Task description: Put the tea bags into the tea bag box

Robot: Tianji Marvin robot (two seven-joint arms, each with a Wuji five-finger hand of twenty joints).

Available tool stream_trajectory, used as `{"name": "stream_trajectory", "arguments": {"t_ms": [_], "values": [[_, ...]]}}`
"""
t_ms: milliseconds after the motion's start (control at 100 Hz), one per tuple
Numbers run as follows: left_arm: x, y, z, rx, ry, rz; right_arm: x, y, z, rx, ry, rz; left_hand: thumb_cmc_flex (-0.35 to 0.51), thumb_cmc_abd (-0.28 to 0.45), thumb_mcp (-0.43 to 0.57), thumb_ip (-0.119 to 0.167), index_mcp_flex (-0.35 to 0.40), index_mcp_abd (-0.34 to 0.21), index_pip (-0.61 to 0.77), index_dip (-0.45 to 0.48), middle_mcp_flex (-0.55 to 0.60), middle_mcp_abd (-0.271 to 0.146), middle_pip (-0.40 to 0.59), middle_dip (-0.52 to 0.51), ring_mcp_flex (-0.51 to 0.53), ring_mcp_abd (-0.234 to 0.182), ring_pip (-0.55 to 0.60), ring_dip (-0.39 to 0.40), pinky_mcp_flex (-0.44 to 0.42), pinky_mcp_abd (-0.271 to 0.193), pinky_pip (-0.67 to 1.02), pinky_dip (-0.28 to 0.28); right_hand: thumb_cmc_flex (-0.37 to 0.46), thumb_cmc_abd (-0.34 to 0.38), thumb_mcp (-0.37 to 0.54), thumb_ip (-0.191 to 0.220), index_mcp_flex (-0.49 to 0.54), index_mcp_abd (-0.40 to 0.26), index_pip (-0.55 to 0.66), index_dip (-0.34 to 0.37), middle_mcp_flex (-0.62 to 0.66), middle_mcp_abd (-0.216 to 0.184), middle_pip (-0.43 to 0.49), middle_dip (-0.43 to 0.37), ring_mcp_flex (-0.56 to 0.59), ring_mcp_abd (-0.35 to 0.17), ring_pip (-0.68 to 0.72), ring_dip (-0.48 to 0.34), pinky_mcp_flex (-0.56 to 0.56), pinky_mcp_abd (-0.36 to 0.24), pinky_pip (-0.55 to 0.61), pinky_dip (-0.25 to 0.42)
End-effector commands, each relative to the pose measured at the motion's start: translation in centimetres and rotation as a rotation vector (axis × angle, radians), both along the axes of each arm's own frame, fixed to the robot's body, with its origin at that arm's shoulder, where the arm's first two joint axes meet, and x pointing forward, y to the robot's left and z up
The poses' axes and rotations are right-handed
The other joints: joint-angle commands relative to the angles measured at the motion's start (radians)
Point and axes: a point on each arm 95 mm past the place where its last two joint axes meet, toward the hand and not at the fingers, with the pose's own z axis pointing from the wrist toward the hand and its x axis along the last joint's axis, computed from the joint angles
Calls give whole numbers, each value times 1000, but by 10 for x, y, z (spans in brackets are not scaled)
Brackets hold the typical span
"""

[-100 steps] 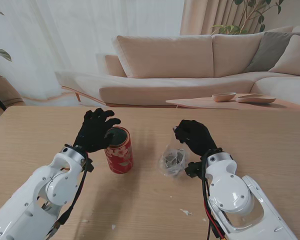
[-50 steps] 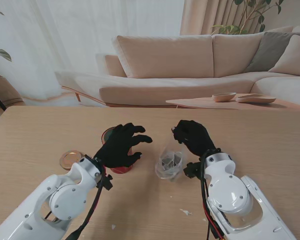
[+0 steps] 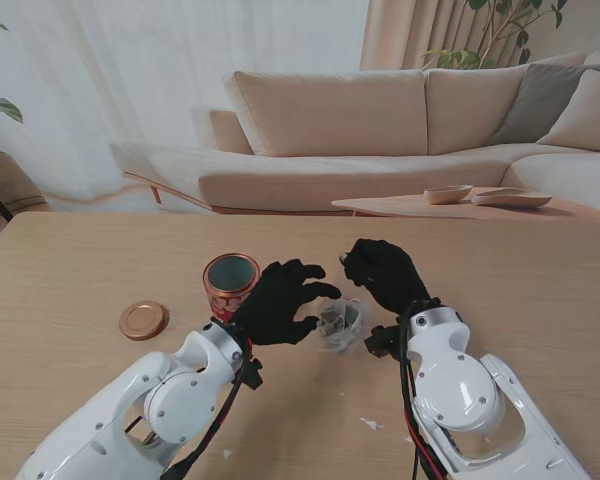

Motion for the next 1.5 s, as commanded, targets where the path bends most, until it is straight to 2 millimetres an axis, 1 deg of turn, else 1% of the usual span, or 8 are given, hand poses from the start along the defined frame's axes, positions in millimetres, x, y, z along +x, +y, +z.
{"name": "stream_trajectory", "arguments": {"t_ms": [0,450,770,910,1130,1260,1360,1490], "values": [[4,-6,-3,-1,11,5,-5,6,1,10,-4,20,-25,-7,26,4,-25,-30,-21,-13,-31,-35,-21,-5,-31,-8,-16,10,-18,-29,-15,-2,-12,14,21,11,11,-37,27,-8,8,11,30,12,35,-11,29,12,10,0,48,23],[19,-23,-19,37,37,37,-12,12,4,5,-42,36,-26,-18,40,3,-61,-57,-7,-39,-36,-52,-50,1,-34,-15,-24,22,-17,-34,-17,-6,-14,12,22,11,14,-38,27,-7,11,11,31,12,36,-11,29,12,10,2,48,23],[21,-28,-18,18,44,51,-13,12,2,-1,-44,40,-2,-16,66,4,2,106,168,85,-38,-44,-46,44,-29,-19,-9,39,-20,-35,-3,12,-17,9,26,11,18,-39,26,-8,18,15,33,14,43,-10,33,13,13,2,50,24],[22,-30,-18,13,51,58,-13,13,2,0,-42,43,13,-14,67,4,-42,154,273,187,-40,-40,-35,68,-27,-21,1,43,-19,-35,-2,23,-20,10,27,11,19,-41,25,-8,21,20,40,18,48,-8,46,19,13,4,54,26],[22,-31,-18,25,58,69,-13,12,3,2,-54,34,11,-15,67,2,-37,226,287,205,-41,-36,-39,73,-27,-21,2,42,-19,-35,-1,27,-17,13,21,11,14,-39,24,-8,5,39,61,34,21,-11,78,36,-8,-4,75,40],[22,-30,-19,29,59,77,-14,12,5,2,-62,31,109,-69,-9,-71,-46,235,450,367,-40,-28,-21,98,-26,-18,8,47,-17,-35,-1,34,-17,14,19,12,14,-40,24,-8,4,42,67,39,18,-10,92,43,-10,-5,85,48],[22,-30,-18,22,53,87,-14,11,6,2,-64,30,211,-47,-92,-72,-11,249,596,409,-35,-18,25,117,-23,-13,24,51,-13,-32,1,39,-17,13,19,12,14,-40,23,-8,3,42,68,41,19,-11,93,44,-9,-5,87,51],[23,-29,-16,2,39,97,-14,10,5,1,-60,28,291,1,-142,-63,100,268,586,368,-25,-8,104,120,-18,-3,47,47,-9,-27,3,45,-18,13,19,12,14,-41,24,-9,5,43,70,43,22,-11,96,45,-6,-6,91,54]]}}
